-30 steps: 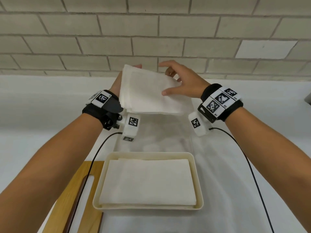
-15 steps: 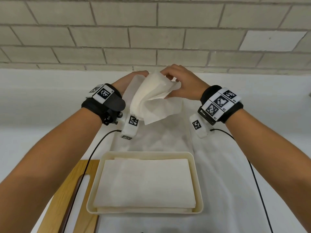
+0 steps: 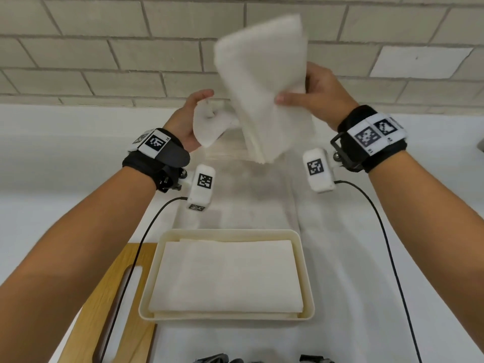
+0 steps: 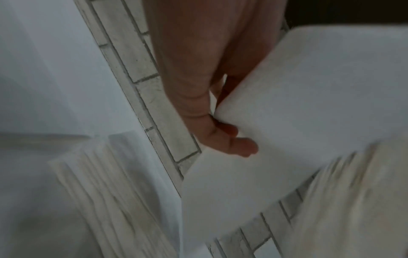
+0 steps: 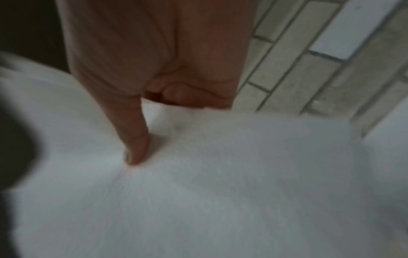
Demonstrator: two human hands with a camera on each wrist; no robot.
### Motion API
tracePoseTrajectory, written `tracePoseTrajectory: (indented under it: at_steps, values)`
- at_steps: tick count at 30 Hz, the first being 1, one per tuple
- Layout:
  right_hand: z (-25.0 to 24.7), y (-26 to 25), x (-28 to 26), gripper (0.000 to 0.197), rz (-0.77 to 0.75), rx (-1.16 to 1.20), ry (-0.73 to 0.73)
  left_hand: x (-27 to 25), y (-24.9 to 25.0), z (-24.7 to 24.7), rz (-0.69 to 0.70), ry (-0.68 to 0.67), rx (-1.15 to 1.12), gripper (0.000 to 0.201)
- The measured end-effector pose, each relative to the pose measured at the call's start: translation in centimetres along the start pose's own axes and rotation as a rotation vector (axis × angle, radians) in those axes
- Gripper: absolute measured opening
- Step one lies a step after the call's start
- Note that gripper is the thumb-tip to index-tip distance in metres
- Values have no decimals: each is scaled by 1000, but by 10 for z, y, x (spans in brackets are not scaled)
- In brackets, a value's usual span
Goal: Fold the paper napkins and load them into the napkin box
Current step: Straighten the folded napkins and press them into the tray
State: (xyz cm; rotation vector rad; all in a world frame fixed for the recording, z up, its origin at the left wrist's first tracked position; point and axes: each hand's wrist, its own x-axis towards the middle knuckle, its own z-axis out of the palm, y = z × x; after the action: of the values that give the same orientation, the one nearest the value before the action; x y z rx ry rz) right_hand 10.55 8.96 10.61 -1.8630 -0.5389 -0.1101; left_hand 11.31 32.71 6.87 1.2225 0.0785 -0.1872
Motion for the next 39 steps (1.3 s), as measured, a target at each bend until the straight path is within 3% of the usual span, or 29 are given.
tracePoseTrajectory:
  at_steps: [3,5,8,13,17,21,23,26,29,31,33,36,38,39]
  values:
    - [1,-6,2,48,94,276,99,-5,3,-3,36,-54,-8,21]
    - [5,-8,4,39,150,371,109,-8,4,-3,30,-85,-7,24]
    - [10,-10,2,28,202,408,103,-11,3,-3,51,-80,172,15]
    - [10,-8,-7,26,259,483,125,-17,3,-3,39,-28,214,44]
    - [27,-5,-4,22,363,546,69,-20,2,7,79,-144,222,62]
    - [45,4,-5,34,520,535,12,-22,0,18,109,-205,160,69]
    - [47,8,-6,35,538,559,2,-25,-1,21,87,-168,-18,62]
    - [49,8,-7,30,525,603,-38,-28,-2,23,5,-150,-238,24]
    - [51,7,-7,32,477,616,-71,-30,-6,21,5,-215,-3,41]
    - [54,5,-5,37,432,496,-37,-30,-8,20,2,-212,154,44]
    - [53,0,-4,41,364,133,-28,-28,-6,15,27,-131,253,53]
    - [49,-2,-5,43,252,-538,-176,-19,0,1,131,78,330,96]
    - [49,1,-6,44,234,-770,-306,-16,4,-9,194,166,583,115]
    - [52,4,-7,45,246,-844,-362,-13,3,-14,226,149,766,120]
